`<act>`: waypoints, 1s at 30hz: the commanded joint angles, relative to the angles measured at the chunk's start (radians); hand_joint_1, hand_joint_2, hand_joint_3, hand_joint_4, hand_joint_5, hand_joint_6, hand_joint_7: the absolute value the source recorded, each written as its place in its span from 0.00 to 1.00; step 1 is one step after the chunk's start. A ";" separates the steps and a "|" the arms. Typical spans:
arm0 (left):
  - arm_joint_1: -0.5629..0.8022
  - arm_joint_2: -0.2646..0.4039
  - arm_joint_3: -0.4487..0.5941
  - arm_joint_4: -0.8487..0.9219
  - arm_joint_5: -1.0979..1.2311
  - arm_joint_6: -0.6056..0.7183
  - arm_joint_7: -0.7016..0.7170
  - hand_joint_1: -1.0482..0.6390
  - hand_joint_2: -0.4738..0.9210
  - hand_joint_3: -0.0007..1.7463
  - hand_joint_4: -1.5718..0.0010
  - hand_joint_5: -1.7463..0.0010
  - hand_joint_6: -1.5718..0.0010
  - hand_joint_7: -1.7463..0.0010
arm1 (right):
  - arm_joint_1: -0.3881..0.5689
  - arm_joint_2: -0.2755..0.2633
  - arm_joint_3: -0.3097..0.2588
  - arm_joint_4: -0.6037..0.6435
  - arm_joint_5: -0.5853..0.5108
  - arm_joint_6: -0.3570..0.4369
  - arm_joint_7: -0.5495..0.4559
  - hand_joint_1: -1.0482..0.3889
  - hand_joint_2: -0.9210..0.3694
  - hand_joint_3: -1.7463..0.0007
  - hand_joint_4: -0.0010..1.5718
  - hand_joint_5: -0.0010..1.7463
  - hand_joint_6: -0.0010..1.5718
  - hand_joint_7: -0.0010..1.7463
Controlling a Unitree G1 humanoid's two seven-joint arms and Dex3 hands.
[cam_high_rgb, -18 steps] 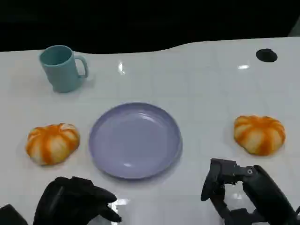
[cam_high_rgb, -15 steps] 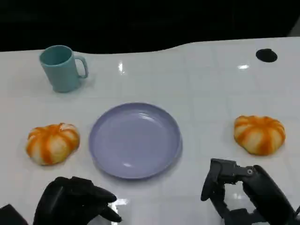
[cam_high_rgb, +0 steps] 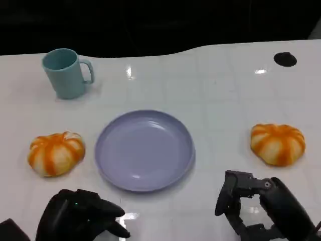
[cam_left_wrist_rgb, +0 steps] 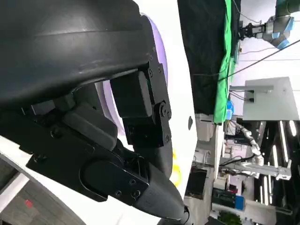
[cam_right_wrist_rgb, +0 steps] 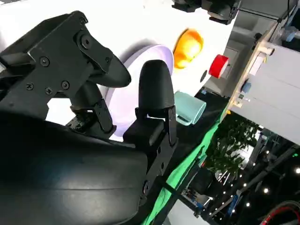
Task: Grasp the bread from the table and place it into the plate.
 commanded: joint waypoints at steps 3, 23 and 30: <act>-0.007 0.016 0.010 0.014 -0.008 -0.008 -0.013 0.00 0.90 0.00 0.00 0.80 0.00 0.94 | -0.002 -0.007 -0.002 0.008 -0.002 -0.012 -0.003 0.68 0.42 0.23 0.52 1.00 0.47 0.80; -0.007 0.015 0.006 0.007 0.005 -0.008 0.001 0.00 0.91 0.00 0.00 0.81 0.00 0.94 | -0.028 0.003 -0.031 0.017 -0.006 -0.041 -0.037 0.72 0.29 0.46 0.35 0.77 0.42 0.51; -0.009 0.012 0.005 0.012 0.002 -0.011 -0.004 0.00 0.91 0.00 0.00 0.80 0.00 0.94 | -0.064 -0.041 -0.070 0.014 -0.235 -0.080 -0.185 0.63 0.22 0.62 0.25 0.66 0.34 0.40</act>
